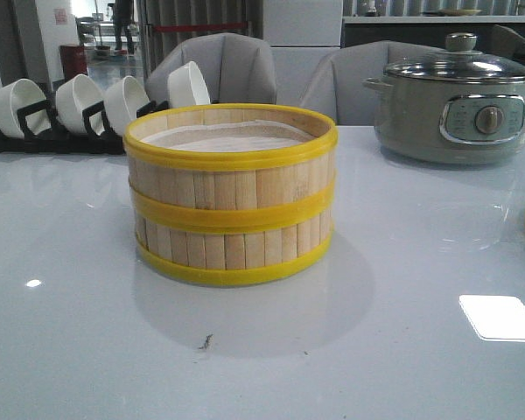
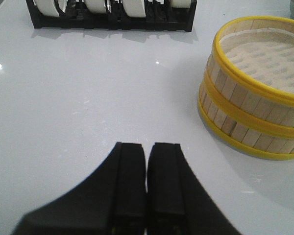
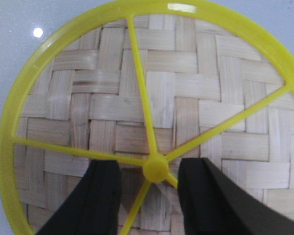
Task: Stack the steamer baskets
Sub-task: 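Lift the woven lid with the right gripper toward the stack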
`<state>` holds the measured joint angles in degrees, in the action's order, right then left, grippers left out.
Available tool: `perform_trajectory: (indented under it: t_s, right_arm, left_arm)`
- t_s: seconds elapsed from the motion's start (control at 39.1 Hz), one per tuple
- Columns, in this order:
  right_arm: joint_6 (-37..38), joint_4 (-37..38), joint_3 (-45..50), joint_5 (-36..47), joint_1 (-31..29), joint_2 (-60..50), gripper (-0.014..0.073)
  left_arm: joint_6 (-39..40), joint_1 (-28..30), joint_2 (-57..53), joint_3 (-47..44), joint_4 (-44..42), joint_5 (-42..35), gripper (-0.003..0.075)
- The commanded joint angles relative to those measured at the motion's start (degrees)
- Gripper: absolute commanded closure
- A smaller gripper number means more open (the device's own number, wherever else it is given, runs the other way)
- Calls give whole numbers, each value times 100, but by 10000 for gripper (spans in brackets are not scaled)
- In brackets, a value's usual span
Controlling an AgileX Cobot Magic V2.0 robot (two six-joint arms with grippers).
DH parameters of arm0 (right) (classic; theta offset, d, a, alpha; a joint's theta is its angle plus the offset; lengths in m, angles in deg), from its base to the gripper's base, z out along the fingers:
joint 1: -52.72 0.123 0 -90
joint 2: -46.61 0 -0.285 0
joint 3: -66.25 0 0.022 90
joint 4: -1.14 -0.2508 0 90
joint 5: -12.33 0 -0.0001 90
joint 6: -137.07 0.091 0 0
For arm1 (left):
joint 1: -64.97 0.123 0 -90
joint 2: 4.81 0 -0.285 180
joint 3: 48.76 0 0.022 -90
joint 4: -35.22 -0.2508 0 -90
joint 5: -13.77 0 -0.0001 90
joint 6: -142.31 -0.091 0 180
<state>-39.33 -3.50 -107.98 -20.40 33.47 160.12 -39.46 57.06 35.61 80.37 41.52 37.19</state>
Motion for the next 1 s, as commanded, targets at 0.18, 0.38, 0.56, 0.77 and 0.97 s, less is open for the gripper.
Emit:
perform_trajectory:
  t_s: [0.18,0.38,0.56,0.77,0.97]
  right_arm:
    - [-87,56,-198,253,-47,-188,202]
    - [-87,56,-198,369,-47,-192,203]
    - [-87,56,-198,412,-47,-192,362]
    - [-87,56,-198,387,-47,-192,535]
    - [-87,56,-221,380,29,-217,538]
  left_arm:
    - [34,-33,-10,164,14,-461,635]
    - [34,-33,-10,164,14,-461,635]
    - [34,-33,-10,164,14,-461,635]
    - [34,-33,-10,164,14,-461,635]
    - [34,-33,-10,164,14,-461,635]
